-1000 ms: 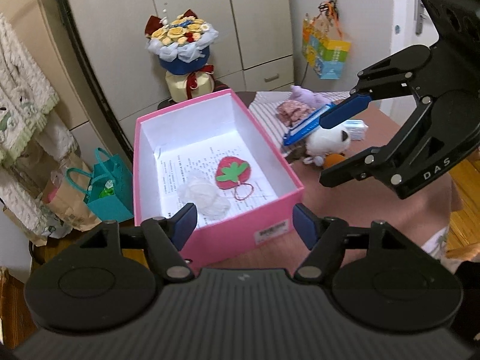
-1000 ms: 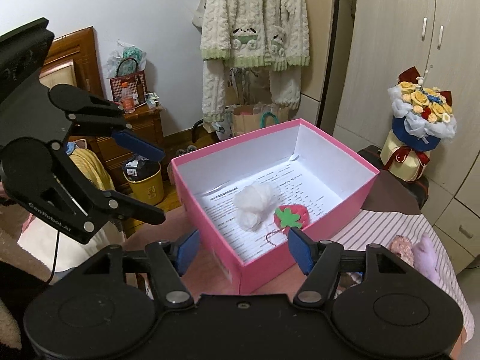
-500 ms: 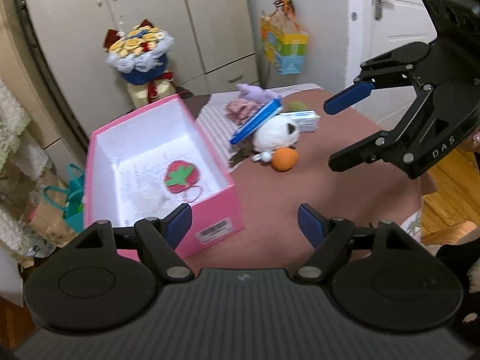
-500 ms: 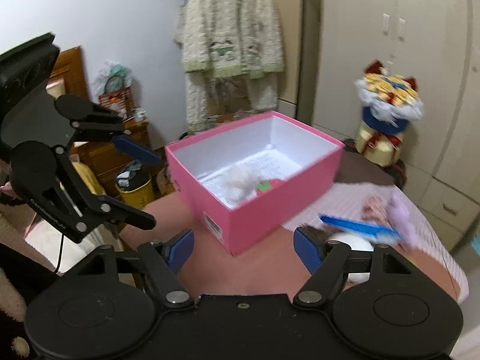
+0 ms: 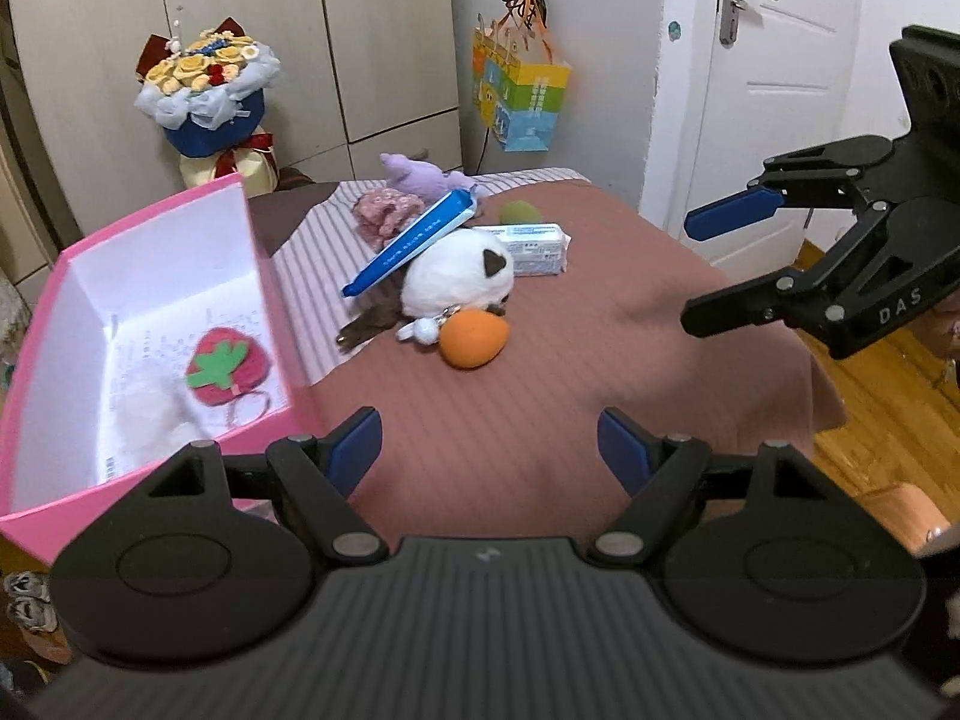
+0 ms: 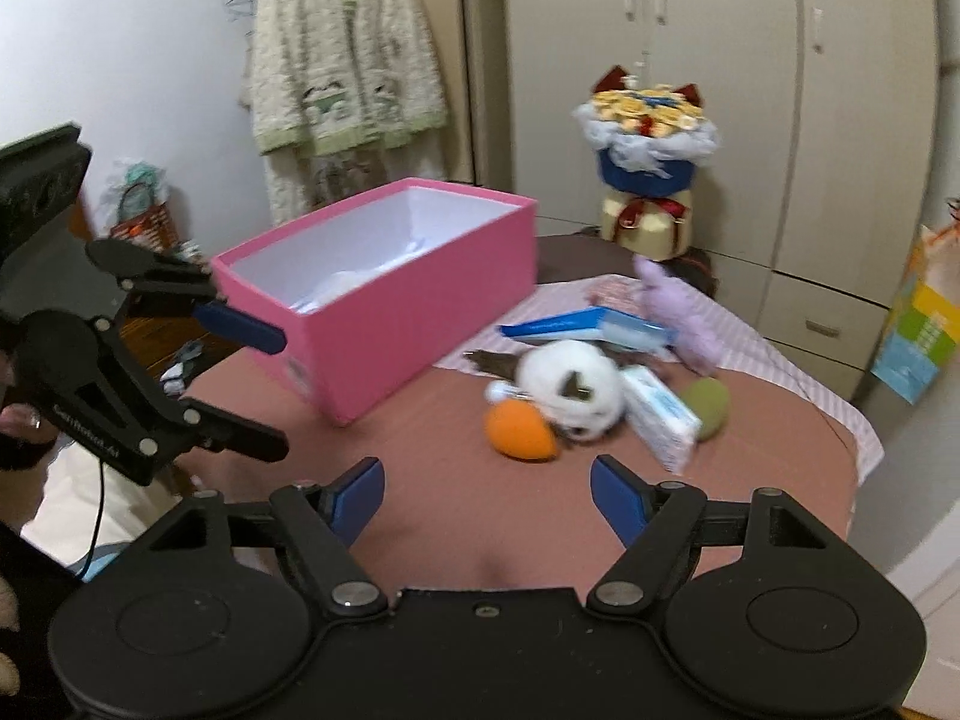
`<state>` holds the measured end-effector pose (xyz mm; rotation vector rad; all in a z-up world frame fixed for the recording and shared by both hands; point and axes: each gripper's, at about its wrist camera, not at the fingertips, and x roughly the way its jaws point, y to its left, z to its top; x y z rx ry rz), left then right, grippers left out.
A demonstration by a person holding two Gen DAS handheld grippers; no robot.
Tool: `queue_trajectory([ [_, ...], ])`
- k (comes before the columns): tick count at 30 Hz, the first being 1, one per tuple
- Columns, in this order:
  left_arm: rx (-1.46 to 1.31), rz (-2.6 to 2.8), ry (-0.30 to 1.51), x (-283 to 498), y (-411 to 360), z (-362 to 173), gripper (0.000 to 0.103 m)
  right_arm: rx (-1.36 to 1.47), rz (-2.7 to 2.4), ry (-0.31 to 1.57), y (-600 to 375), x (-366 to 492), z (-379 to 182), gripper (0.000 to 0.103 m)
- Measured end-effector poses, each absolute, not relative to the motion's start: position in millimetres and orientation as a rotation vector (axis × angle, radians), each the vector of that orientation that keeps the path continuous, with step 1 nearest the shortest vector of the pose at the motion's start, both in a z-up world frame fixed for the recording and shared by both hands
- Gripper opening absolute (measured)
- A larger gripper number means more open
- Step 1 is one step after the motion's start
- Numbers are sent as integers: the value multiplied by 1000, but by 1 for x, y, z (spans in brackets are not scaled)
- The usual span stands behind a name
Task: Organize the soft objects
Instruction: 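Withdraw both tools from the box back toward the remaining toys, then grasp the orange sponge with the left tool while the right tool grasps the wipes pack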
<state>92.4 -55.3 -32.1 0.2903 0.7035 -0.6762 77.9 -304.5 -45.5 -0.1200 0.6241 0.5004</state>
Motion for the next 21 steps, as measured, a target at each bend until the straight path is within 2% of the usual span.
queue_trajectory([
  [18,270,-531,567,139,-120,-101,77,-175,388,516,-343,169,-129,78],
  [19,259,-527,572,142,-122,-103,76,-186,387,520,-342,174,-132,76],
  [20,250,-523,580,145,-124,-106,76,-201,384,534,-341,179,-135,69],
  [21,244,-518,591,149,-126,-109,75,-215,377,551,-339,184,-138,66],
])
